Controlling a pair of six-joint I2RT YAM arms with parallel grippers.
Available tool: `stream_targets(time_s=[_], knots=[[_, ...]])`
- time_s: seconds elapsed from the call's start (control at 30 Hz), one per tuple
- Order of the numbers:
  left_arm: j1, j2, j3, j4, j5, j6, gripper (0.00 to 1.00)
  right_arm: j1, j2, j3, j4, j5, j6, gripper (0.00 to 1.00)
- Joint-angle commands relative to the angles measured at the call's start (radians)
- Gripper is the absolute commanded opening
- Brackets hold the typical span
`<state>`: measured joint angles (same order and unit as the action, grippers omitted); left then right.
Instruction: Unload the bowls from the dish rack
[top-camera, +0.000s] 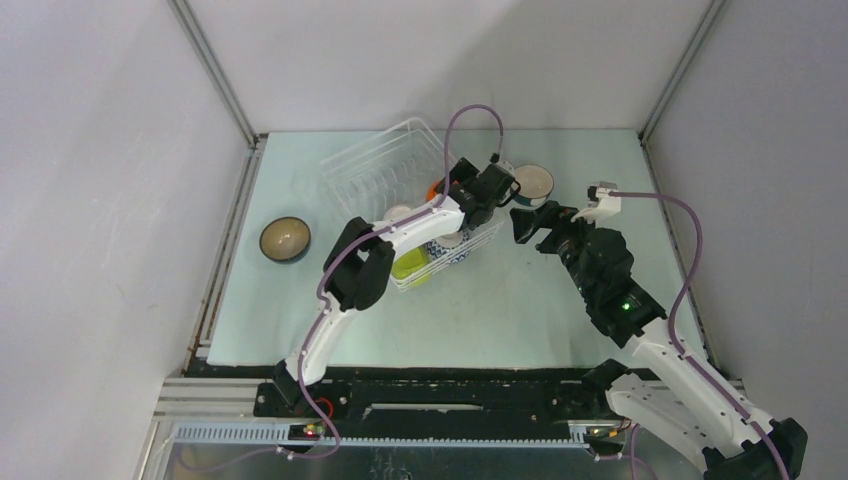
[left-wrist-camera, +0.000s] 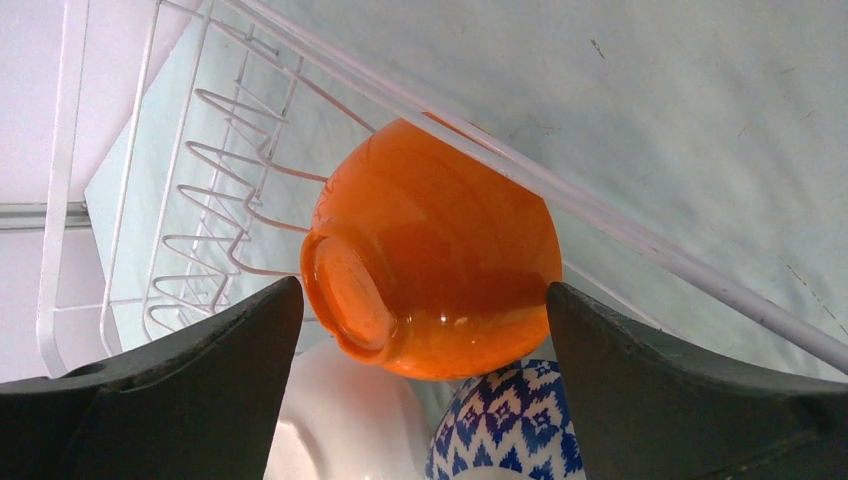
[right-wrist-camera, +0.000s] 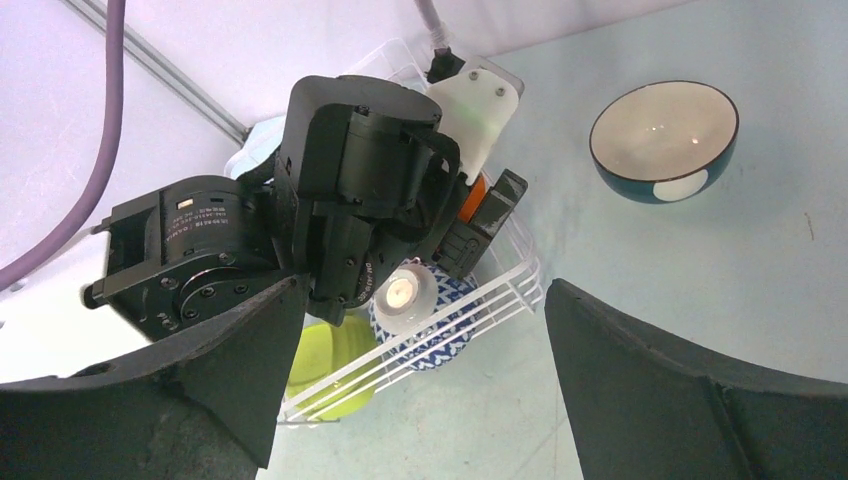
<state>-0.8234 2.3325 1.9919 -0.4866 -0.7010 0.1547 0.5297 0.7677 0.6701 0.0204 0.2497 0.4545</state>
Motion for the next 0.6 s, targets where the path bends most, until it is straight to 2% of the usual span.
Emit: stream_targets(time_s=[0.0, 0.3, 0.57], knots=[[0.016, -0.008, -0.004, 0.025, -0.004, -0.016, 1.0, -0.006, -0.008, -0.002, 0.033, 0.001, -0.003, 0.98], [0.03, -0.094, -0.108, 0.129, -0.134, 0.01, 1.0, -0.007, 0.011, -0.001, 0.043, -0.019, -0.003, 0.97], [0.046, -0.234, -0.249, 0.244, -0.129, 0.003, 1.0, -0.008, 0.019, -0.002, 0.051, -0.034, -0.003, 0.95]])
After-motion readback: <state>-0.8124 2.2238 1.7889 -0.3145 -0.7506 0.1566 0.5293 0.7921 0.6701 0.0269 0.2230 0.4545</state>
